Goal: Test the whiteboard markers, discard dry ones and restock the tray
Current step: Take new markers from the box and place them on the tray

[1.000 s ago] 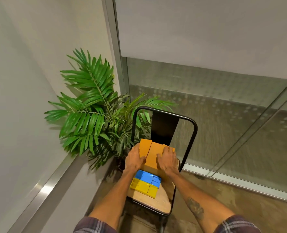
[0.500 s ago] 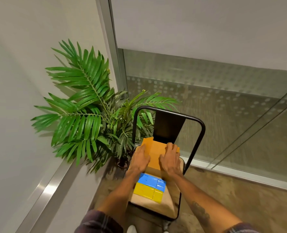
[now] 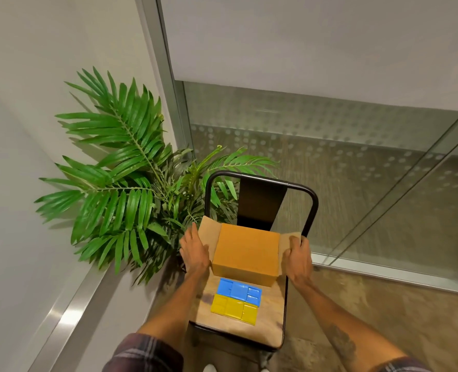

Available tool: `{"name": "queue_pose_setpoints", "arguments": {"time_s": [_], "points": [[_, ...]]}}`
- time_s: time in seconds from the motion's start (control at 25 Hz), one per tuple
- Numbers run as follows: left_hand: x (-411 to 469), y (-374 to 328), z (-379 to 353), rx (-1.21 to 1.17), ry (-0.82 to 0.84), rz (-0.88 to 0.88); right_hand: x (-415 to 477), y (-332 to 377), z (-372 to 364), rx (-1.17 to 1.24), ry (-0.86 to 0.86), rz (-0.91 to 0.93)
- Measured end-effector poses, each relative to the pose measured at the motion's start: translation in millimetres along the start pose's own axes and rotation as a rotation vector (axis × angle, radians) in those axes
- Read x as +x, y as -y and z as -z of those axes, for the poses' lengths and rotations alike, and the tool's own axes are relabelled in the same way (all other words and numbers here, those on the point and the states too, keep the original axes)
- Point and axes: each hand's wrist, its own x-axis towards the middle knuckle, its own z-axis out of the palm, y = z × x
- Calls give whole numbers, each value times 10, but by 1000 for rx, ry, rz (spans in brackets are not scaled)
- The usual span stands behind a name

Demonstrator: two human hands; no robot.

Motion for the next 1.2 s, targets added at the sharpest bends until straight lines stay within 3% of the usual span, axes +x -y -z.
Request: {"name": "queue_pose_setpoints", "arguments": {"time_s": [0.12, 0.24, 0.48, 0.84, 1.0, 1.12, 1.2], "points": [[30, -74, -6, 187, -42, -61, -51, -76, -52, -234, -62, 37], [73, -82, -128, 290, 3, -259, -38, 5, -76, -292, -47, 115], [115, -46, -298, 245, 146, -383, 6, -8, -179, -313, 45, 178], [193, -199, -208, 400, 360, -385, -159, 100, -279, -210, 209, 170], [192, -228, -229, 494, 455, -361, -145, 110, -298, -109, 367, 118], [190, -282, -194, 428, 467, -322, -130, 106, -240, -104, 451, 84], [210, -312, -140, 261, 439, -256, -166, 124, -147, -118, 328, 101]]}}
